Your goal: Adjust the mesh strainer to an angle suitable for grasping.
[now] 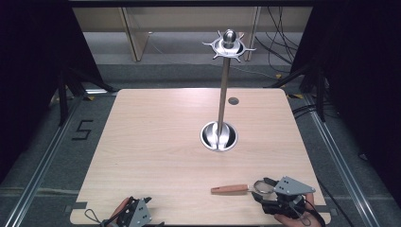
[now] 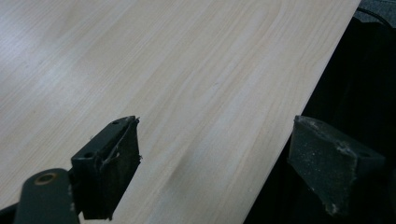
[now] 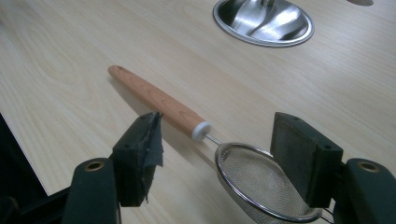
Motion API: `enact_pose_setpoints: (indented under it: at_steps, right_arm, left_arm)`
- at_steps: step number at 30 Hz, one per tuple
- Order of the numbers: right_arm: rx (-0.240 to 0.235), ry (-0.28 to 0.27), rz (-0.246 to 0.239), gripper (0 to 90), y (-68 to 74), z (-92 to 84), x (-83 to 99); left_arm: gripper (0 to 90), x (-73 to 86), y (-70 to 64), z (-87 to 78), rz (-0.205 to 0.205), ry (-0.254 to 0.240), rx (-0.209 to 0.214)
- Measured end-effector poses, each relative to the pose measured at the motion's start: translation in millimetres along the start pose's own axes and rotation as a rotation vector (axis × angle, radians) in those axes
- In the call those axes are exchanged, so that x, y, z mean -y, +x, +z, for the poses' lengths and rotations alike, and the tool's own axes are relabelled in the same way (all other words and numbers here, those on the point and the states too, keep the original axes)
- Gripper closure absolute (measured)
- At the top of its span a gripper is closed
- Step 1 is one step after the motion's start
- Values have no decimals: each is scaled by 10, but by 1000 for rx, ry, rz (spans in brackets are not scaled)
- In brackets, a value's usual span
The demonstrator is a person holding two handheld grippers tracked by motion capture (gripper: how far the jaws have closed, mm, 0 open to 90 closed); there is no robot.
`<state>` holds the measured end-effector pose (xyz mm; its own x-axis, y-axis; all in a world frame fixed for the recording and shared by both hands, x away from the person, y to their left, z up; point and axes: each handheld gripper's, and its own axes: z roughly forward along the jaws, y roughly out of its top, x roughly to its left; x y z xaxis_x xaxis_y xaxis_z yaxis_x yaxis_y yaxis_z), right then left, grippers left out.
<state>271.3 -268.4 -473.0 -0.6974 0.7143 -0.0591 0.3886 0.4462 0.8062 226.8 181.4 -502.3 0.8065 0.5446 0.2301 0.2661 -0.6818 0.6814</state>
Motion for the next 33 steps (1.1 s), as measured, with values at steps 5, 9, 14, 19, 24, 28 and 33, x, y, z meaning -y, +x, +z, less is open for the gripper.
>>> enact_pose_setpoints:
  at_steps: [5,9,14,19,24,28,33]
  right_arm:
    - [-17,32,4,347,12,8,-3]
    - [-32,64,-43,347,9,-10,-36]
    - [-62,101,-92,356,19,-60,-144]
    - [-87,148,-152,371,21,28,-277]
    - [-114,202,-187,399,45,161,-388]
    - [-161,267,-255,420,9,385,-603]
    - [-231,367,-334,460,95,599,-744]
  left_arm:
    - [156,7,-3,6,-17,9,12]
    - [156,3,3,7,-5,4,15]
    - [156,8,11,11,-6,2,7]
    - [156,4,7,8,-3,5,5]
    - [156,10,-4,28,-28,-18,14]
    - [156,7,13,12,-11,1,16]
    - [156,7,15,11,-8,3,10]
